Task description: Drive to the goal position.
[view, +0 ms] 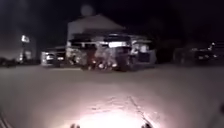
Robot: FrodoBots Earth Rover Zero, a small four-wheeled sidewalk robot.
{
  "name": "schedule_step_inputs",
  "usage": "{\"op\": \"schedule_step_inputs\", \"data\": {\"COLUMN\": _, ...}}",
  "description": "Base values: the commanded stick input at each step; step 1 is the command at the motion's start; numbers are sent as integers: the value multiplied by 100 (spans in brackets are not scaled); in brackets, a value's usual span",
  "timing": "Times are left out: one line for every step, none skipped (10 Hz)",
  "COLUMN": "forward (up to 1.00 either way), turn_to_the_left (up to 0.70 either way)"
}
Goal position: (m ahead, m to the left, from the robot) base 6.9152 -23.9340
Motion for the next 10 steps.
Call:
{"op": "schedule_step_inputs", "data": {"forward": 0, "turn_to_the_left": -70}}
{"op": "schedule_step_inputs", "data": {"forward": 0, "turn_to_the_left": -70}}
{"op": "schedule_step_inputs", "data": {"forward": 0, "turn_to_the_left": -70}}
{"op": "schedule_step_inputs", "data": {"forward": 0, "turn_to_the_left": -70}}
{"op": "schedule_step_inputs", "data": {"forward": 0, "turn_to_the_left": -70}}
{"op": "schedule_step_inputs", "data": {"forward": 0, "turn_to_the_left": -70}}
{"op": "schedule_step_inputs", "data": {"forward": 0, "turn_to_the_left": -70}}
{"op": "schedule_step_inputs", "data": {"forward": 0, "turn_to_the_left": -70}}
{"op": "schedule_step_inputs", "data": {"forward": 0, "turn_to_the_left": -70}}
{"op": "schedule_step_inputs", "data": {"forward": 0, "turn_to_the_left": -70}}
